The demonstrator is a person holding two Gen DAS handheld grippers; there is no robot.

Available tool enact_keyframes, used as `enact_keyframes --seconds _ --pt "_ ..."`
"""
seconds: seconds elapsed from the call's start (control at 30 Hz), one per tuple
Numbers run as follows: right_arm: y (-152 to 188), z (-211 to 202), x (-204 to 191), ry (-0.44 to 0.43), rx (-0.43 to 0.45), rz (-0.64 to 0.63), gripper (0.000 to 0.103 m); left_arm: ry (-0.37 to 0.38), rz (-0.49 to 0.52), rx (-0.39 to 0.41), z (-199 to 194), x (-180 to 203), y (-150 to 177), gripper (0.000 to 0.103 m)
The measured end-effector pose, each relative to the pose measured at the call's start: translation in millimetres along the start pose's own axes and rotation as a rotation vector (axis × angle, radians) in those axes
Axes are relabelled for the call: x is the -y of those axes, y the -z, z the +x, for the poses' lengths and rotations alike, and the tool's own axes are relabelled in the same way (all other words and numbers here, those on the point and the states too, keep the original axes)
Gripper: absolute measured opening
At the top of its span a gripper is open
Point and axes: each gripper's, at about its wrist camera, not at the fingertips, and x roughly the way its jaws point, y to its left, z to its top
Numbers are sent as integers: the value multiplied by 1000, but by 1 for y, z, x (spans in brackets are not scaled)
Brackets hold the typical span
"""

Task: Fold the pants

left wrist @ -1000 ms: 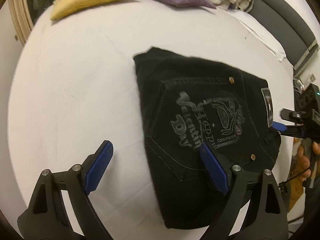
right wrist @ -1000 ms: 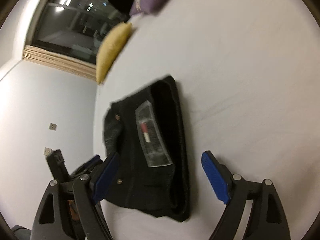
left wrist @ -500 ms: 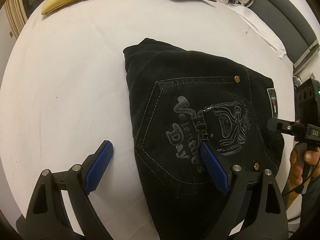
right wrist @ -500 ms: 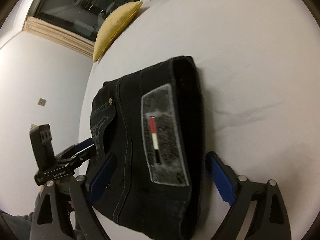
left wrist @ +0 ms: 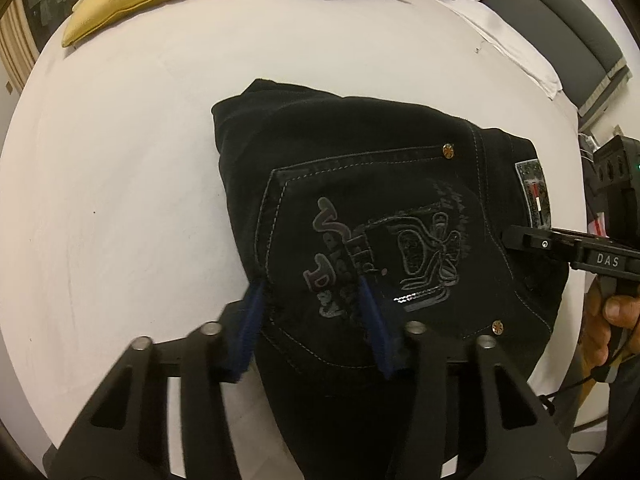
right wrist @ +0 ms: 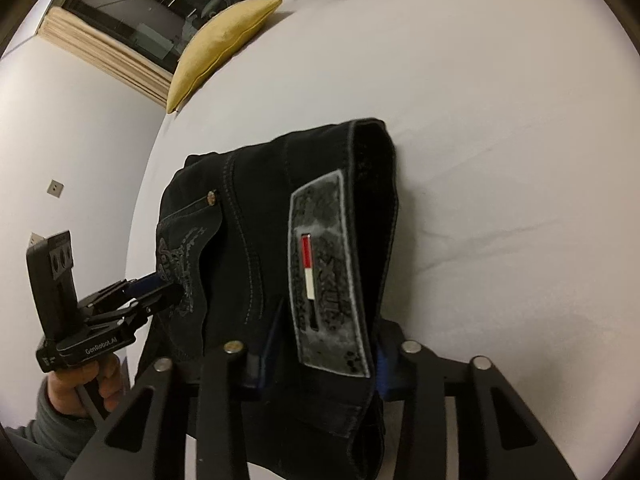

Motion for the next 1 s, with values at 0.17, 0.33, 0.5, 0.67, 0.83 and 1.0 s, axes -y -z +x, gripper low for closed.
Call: enact_keyframes --seconds 0.17,0.33,0.5,0.67,0.83,1.0 --pt "3 -13 -18 61 37 -61 27 26 -24 14 -5 -1 -2 26" --pt "2 -35 -46 57 89 -109 17 45 -45 39 -19 -7 -5 14" --pt "-11 -54 -78 3 140 -147 16 32 -42 92 -48 -17 -14 4" --pt "-32 -53 -108 -48 170 -188 16 -8 -29 189 -87 -17 -34 0" --pt "-47 -33 -84 -18 160 -120 16 -18 -78 160 -78 -33 -44 0" --pt "-29 -25 -35 -3 116 -33 16 89 -212 101 -41 -55 -18 2"
